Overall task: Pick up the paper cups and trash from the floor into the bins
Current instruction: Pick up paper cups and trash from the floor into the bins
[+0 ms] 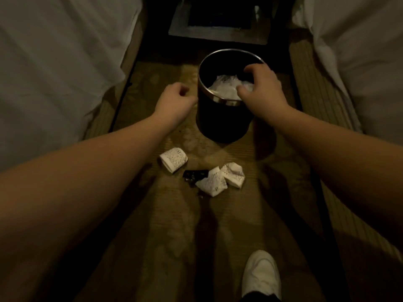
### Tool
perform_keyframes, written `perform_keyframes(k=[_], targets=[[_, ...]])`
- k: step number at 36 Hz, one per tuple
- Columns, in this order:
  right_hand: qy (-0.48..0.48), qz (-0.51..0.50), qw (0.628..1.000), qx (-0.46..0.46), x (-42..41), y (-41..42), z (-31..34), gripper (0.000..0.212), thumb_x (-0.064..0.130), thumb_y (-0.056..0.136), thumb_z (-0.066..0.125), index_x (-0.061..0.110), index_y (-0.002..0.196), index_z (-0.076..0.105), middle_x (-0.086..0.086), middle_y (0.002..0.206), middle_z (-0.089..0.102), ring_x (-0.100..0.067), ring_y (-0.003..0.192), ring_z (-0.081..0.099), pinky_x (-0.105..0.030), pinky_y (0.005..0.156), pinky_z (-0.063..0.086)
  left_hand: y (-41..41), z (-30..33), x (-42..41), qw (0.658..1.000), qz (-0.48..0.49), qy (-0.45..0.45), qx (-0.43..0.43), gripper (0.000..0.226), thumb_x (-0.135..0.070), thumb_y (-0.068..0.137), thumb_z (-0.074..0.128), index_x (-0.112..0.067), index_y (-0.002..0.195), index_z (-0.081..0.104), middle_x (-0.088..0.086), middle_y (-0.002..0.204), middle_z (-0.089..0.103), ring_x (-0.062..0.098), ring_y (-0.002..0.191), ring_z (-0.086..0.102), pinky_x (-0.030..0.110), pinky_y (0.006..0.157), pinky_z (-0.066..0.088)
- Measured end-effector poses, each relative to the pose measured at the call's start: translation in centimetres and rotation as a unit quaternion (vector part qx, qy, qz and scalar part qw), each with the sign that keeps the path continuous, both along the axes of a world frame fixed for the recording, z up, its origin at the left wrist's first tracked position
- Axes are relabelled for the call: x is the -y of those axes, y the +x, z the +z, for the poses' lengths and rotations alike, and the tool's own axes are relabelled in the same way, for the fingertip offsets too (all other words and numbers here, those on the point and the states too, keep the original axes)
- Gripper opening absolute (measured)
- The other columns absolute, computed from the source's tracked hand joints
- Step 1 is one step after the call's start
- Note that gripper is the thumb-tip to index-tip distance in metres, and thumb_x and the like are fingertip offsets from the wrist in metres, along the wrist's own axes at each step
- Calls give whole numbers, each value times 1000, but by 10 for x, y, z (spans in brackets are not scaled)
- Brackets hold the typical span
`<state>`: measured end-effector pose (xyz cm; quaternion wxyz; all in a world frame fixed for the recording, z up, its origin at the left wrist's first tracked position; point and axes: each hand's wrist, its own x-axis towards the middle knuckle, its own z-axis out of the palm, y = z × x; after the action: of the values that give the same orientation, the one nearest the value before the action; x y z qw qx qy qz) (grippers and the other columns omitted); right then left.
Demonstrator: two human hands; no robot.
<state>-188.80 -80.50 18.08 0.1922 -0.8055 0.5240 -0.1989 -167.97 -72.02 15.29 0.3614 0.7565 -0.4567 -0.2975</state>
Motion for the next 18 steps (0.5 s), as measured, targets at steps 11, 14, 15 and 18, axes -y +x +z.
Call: perform_keyframes(k=[11,14,15,18], targets=[[135,-27,990,-19,-140,-40,-97,36,26,95,60,12,128,58,-5,126,56,-20,117,54,-33,99,44,5,-75,-137,985,-3,169,-45,29,-32,94,63,-19,120,63,3,118,65,20,105,61,34,89,50],[196,-46,979,-28,-175,-52,-128,31,27,96,59,11,123,61,-6,121,57,-17,107,56,-30,88,44,0,-101,-164,972,-9,227,-58,26,-32,95,60,-19,117,65,5,112,67,22,99,63,33,85,50],[212,-52,975,-34,-184,-57,-137,29,27,96,59,12,120,63,-5,119,57,-17,105,56,-31,87,46,-3,-108,-171,968,-19,243,-54,26,-32,96,60,-18,116,66,5,111,67,22,99,63,33,86,50],[262,-82,960,-53,-202,-70,-158,25,29,96,58,16,117,64,-3,117,58,-17,102,58,-34,85,50,-14,-126,-183,957,-62,281,-25,26,-30,97,58,-16,116,66,4,112,66,22,102,62,34,89,51]])
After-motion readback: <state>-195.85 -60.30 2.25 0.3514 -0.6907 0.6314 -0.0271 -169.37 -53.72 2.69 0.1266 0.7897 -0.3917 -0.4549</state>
